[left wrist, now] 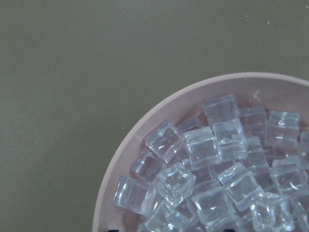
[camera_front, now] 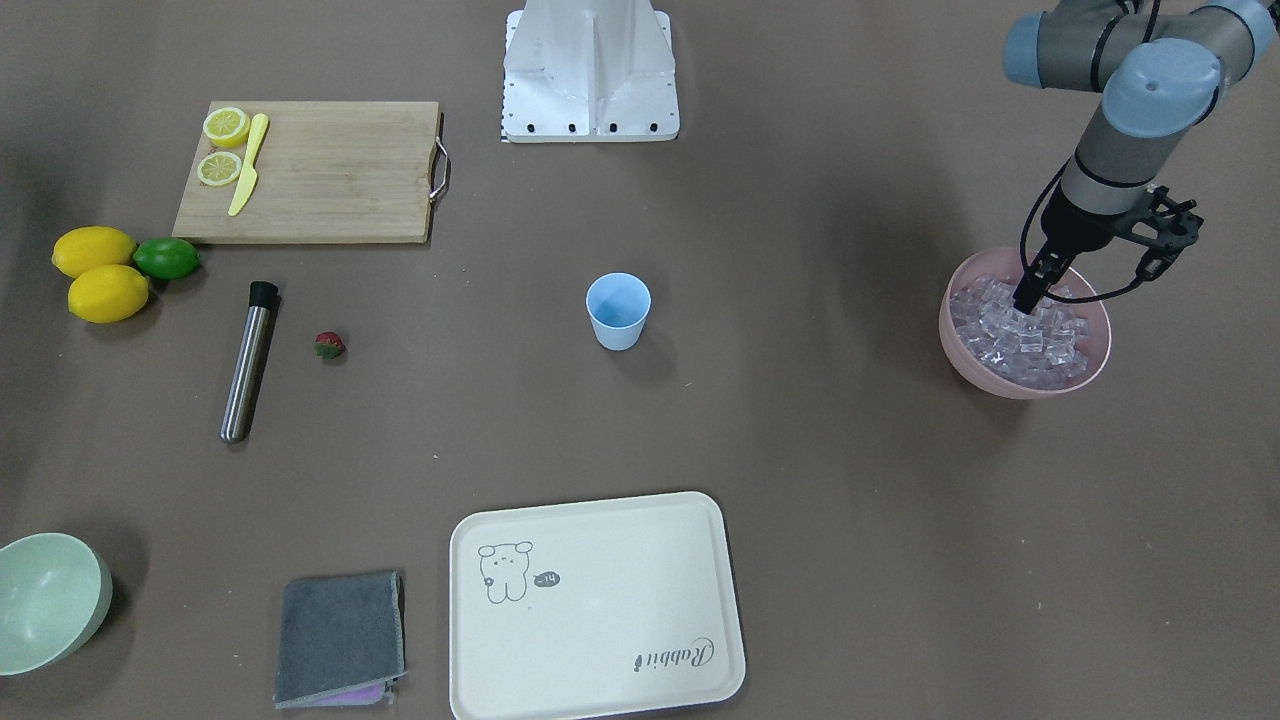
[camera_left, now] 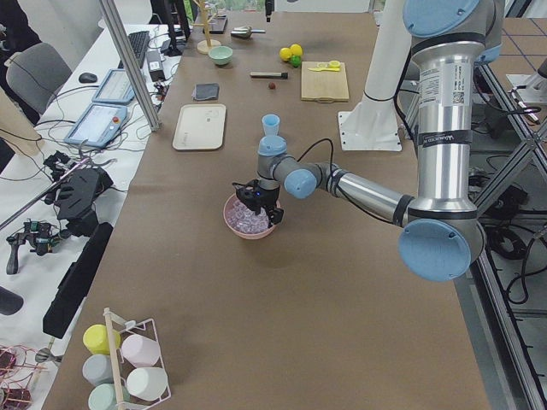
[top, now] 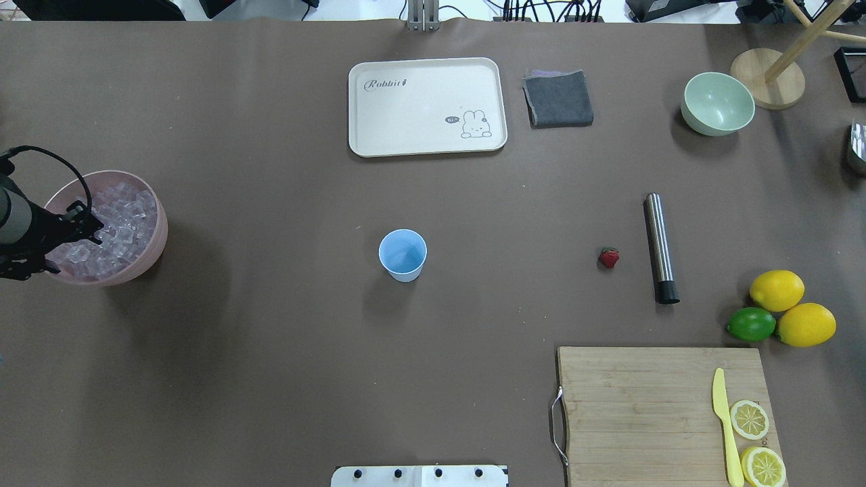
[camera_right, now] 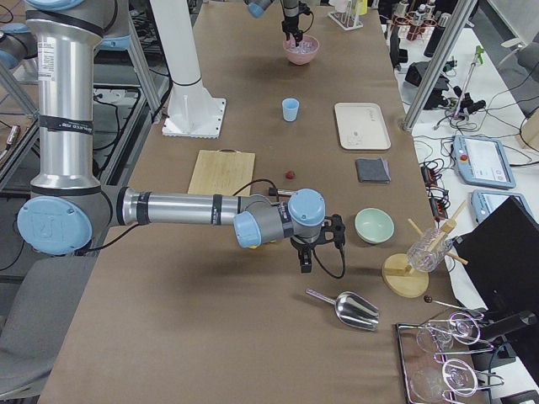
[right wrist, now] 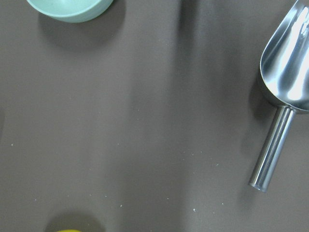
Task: Mash ice and strawberries in cup
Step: 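Lower the left gripper into the bowl and grasp an ice cube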
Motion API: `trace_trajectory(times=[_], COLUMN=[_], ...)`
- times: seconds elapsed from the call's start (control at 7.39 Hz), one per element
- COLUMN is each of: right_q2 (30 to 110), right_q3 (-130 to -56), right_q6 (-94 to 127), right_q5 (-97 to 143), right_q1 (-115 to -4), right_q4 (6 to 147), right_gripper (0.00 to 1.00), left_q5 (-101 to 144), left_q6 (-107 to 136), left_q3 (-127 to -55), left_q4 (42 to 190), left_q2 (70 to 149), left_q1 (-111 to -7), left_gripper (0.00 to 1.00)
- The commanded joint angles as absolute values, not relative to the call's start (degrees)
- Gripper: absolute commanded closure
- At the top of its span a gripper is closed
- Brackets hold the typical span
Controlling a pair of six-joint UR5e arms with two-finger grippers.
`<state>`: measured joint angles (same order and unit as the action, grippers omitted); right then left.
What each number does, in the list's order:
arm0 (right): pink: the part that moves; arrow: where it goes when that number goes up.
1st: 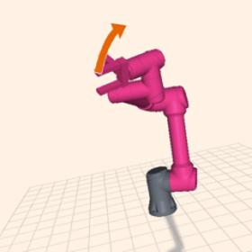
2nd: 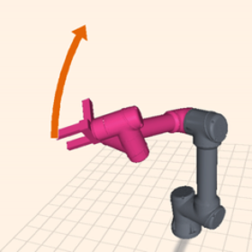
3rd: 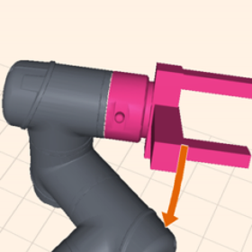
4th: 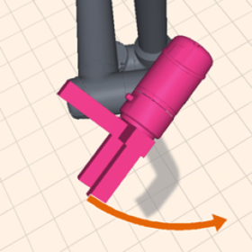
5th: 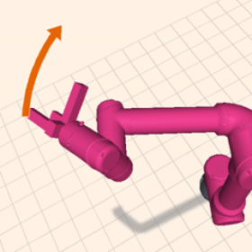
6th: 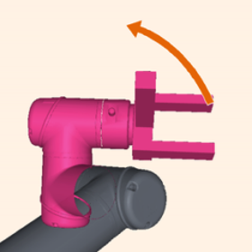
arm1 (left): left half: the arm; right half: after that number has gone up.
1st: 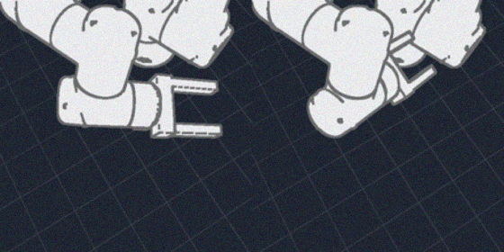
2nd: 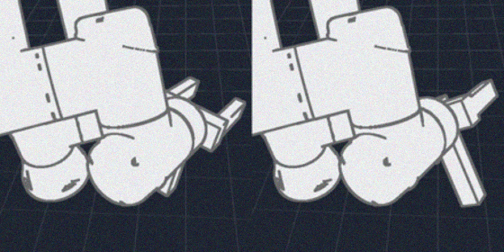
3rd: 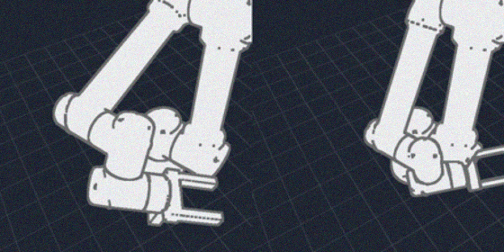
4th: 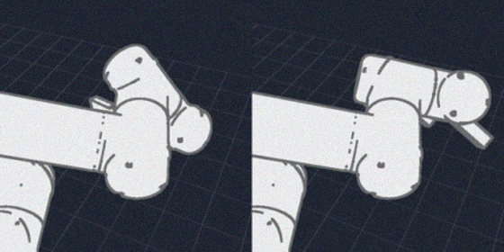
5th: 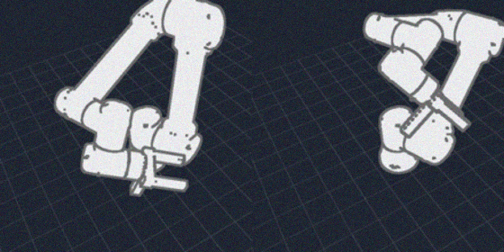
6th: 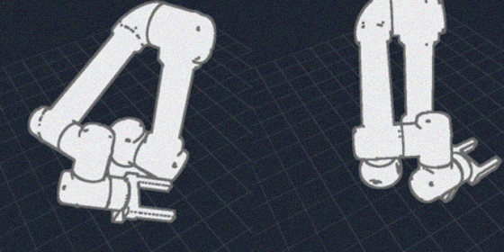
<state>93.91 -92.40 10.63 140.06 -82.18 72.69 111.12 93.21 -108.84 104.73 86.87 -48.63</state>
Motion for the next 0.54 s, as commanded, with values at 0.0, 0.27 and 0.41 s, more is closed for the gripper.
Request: trace_trajectory(times=[0.0, 0.27, 0.41], right_q2=[94.0, 94.1, 94.1], right_q3=[-92.5, -92.5, -92.5], right_q6=[10.6, 10.6, 10.6], right_q5=[140.1, 140.1, 140.1], right_q1=[-82.2, -82.2, -82.2], right_q4=[72.8, 72.7, 72.8], right_gripper=[0.0, 0.0, 0.0], left_q5=[111.1, 111.0, 110.9], left_q6=[93.2, 93.2, 93.3], left_q3=[-108.3, -108.2, -108.2], left_q4=[104.8, 104.8, 104.8], left_q2=[87.0, 87.0, 86.8], left_q1=[-48.6, -48.6, -48.6], left_gripper=[0.24, 0.28, 0.34])
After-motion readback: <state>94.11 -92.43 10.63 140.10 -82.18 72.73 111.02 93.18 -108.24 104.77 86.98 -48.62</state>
